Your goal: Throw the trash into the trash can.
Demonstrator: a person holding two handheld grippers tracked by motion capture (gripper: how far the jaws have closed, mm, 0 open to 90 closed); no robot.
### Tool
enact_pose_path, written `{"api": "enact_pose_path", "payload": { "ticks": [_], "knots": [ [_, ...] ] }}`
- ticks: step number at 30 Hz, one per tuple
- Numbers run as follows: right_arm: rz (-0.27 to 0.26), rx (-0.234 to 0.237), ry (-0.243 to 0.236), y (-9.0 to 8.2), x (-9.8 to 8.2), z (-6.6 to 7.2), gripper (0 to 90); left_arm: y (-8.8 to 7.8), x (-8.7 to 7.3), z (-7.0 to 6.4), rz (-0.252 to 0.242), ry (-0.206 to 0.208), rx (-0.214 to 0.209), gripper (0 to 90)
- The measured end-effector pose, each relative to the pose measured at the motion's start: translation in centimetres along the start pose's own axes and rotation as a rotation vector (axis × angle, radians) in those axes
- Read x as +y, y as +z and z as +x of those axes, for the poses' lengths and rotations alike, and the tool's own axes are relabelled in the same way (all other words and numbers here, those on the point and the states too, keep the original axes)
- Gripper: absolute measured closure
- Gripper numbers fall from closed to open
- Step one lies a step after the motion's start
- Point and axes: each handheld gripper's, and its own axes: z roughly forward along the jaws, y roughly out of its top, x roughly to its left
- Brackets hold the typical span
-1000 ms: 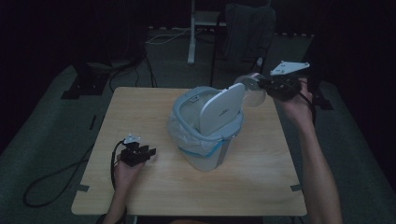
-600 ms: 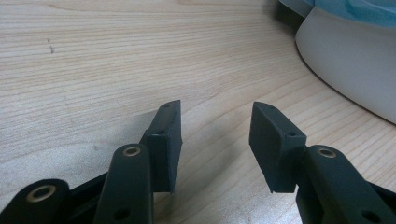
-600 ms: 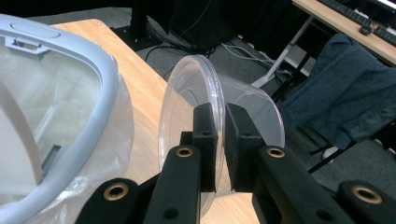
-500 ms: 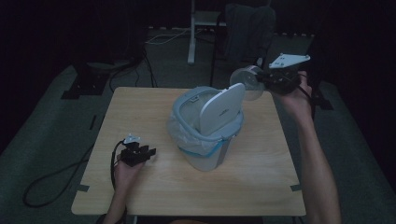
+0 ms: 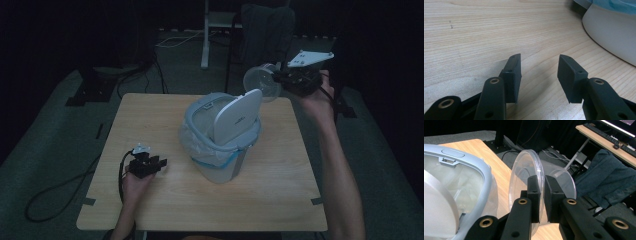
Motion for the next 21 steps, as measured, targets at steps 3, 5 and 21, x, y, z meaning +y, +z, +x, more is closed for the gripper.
{"api": "enact_pose_path", "payload": {
  "ticks": [3,5,21],
  "knots": [
    [-0.002,0.004,-0.008,0.0,0.2,0.2,83.1,0.0,0.0,0.0,0.0,-0.001,-0.001,54.7],
    [-0.003,0.007,-0.01,0.1,0.4,0.3,83.1,0.0,0.0,0.0,0.0,0.0,-0.001,54.6],
    [-0.04,0.034,-0.046,-0.4,2.6,1.5,83.1,0.0,0.0,0.0,-0.001,-0.002,-0.001,54.7]
  ]
}}
